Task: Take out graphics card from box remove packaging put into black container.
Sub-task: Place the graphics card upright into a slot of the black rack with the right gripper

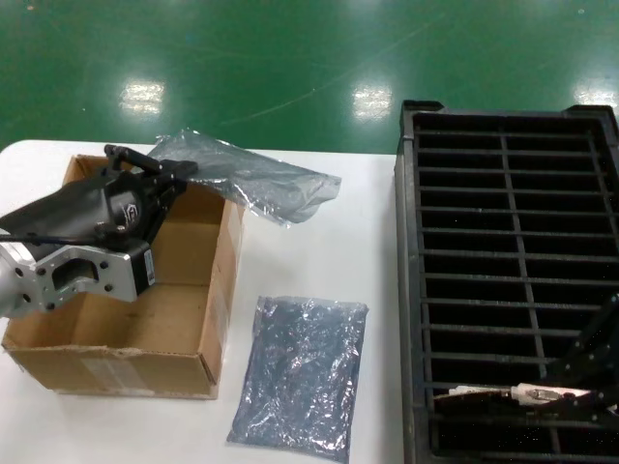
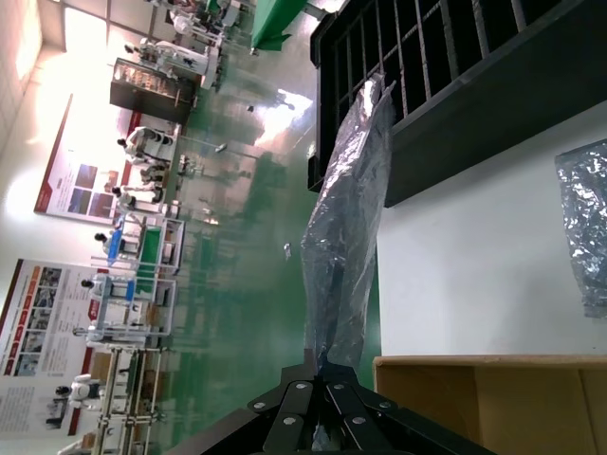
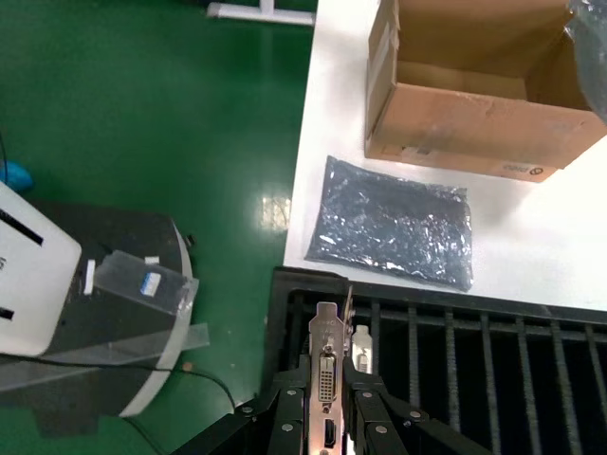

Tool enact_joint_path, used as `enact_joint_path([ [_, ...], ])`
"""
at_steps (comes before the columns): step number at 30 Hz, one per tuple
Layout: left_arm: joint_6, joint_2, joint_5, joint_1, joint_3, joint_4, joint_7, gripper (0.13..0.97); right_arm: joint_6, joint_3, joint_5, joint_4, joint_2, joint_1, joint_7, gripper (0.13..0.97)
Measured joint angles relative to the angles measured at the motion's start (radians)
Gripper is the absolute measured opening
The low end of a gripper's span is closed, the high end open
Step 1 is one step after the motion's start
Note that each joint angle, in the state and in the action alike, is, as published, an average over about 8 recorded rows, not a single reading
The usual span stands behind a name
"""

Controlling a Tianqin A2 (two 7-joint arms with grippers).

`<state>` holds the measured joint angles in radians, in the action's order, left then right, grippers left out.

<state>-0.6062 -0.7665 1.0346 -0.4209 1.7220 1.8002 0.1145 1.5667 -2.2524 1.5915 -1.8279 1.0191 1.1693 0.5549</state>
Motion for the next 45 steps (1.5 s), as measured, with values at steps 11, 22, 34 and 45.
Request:
enact_joint_path([
  [11,0.0,0.0,0.0,0.0,0.0,0.0,0.0,0.138,0.003,-0.164,-0.032,0.059,-0.061,0.174,-0.022,0.186],
  [22,0.0,0.0,0.0,0.0,0.0,0.0,0.0,0.138,0.003,-0.263,0.06,0.067,-0.049,0.289,-0.023,0.186],
  [34,0.0,0.0,0.0,0.0,0.0,0.0,0.0,0.138,0.003,-0.308,-0.081,0.187,-0.15,0.298,-0.087,0.186],
  [45,0.0,0.0,0.0,0.0,0.0,0.0,0.0,0.138,0.003,-0.387,-0.165,0.283,-0.216,0.311,-0.15,0.186],
])
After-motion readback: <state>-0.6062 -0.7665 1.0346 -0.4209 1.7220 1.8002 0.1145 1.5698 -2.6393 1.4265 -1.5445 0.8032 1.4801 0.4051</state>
